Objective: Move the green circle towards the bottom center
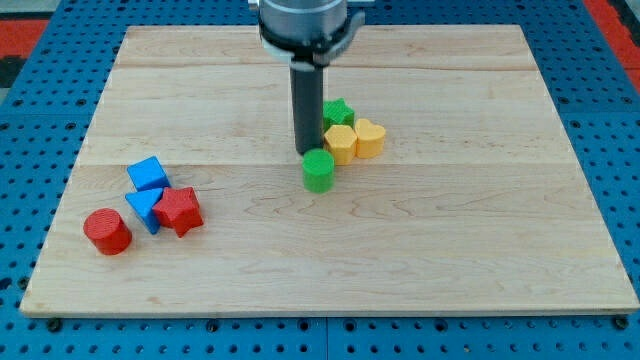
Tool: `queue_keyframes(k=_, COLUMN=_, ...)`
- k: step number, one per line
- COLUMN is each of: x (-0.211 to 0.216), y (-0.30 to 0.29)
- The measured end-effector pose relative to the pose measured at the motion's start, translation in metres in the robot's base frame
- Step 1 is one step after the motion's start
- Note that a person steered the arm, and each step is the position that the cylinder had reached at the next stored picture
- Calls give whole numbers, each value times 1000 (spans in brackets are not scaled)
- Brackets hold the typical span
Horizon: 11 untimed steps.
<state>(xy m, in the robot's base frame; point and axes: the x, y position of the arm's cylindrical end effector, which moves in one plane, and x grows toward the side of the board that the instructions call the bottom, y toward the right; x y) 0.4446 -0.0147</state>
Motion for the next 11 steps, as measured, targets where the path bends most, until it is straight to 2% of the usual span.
queue_keyframes(k=1, x=23, y=14)
queue_keyframes(k=2, x=18, y=20)
queue_keyframes(k=3, x=10, y=-43)
queue_keyframes(k=4, x=18, y=-47)
queue_keyframes(k=5, x=52, y=21)
queue_keyframes(k=6, x=54, y=20)
queue_keyframes(k=7, x=78, y=26)
queue_keyframes(k=8, x=88, y=-14)
queue_keyframes(k=9, x=70, y=59)
queue_keyframes(k=10, x=72, y=95)
queue_keyframes(k=11, x=60, y=99)
